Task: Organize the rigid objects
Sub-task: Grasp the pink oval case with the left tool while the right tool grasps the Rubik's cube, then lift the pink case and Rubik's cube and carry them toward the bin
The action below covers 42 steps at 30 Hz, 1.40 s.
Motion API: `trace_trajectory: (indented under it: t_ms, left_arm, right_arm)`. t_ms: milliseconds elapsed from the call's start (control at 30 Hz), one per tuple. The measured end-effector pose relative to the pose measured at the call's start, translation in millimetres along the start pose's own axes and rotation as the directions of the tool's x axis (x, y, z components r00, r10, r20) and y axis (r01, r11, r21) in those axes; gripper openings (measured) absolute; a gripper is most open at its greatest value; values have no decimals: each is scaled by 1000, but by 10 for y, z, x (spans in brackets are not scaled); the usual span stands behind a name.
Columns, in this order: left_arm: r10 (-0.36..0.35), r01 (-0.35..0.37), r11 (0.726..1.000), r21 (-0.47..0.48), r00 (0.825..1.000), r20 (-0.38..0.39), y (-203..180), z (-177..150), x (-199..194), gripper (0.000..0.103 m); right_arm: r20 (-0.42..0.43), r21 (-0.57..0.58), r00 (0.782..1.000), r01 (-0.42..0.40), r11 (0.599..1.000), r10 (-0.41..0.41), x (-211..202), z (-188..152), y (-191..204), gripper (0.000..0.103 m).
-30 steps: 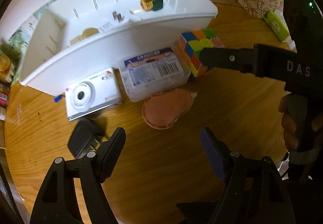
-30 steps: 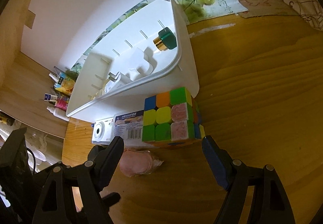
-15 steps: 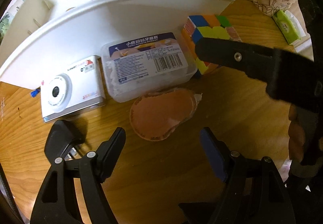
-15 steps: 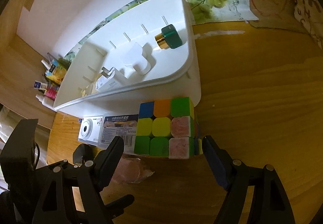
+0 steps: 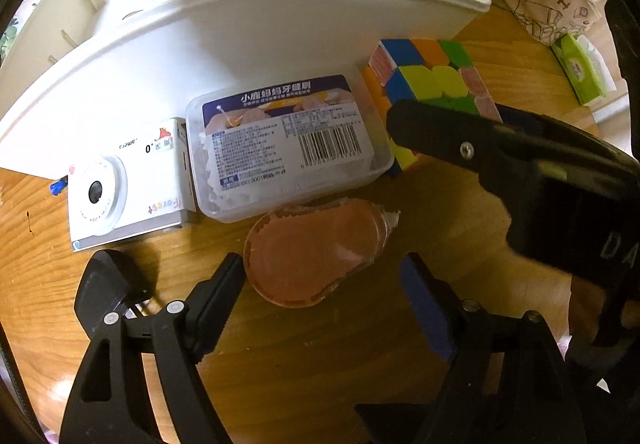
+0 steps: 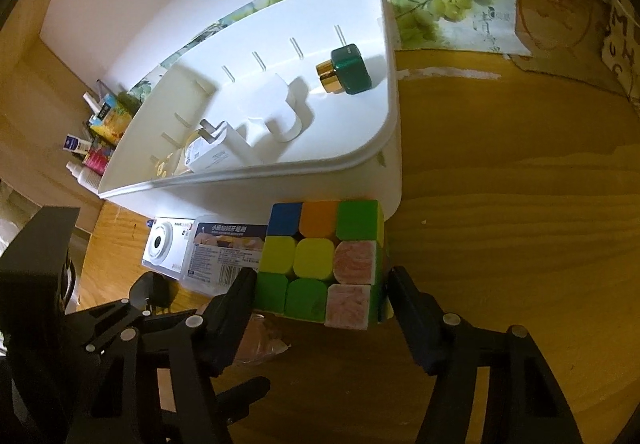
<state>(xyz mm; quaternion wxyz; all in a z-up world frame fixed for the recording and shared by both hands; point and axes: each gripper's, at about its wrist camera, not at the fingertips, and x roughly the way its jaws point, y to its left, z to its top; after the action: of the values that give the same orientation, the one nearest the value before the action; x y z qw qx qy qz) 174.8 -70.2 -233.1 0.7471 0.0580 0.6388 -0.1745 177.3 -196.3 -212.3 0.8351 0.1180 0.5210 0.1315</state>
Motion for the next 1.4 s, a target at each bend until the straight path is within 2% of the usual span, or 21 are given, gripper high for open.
trace_trajectory:
  t_ms: [300, 867, 1400]
  left_arm:
    - [21, -21, 999, -49, 1000, 7, -20, 152, 43, 85]
    - [140, -131, 977, -171, 990, 37, -302, 517, 217, 85]
    - [101, -79, 961, -264, 993, 69, -279, 559, 276, 83]
  right_arm:
    - [-10, -35, 1000, -3, 999, 2, -33, 3, -52, 67]
    - [29, 7, 999, 32, 999, -32, -372, -85, -451, 64]
    - [46, -42, 999, 26, 999, -24, -520, -128, -478, 63]
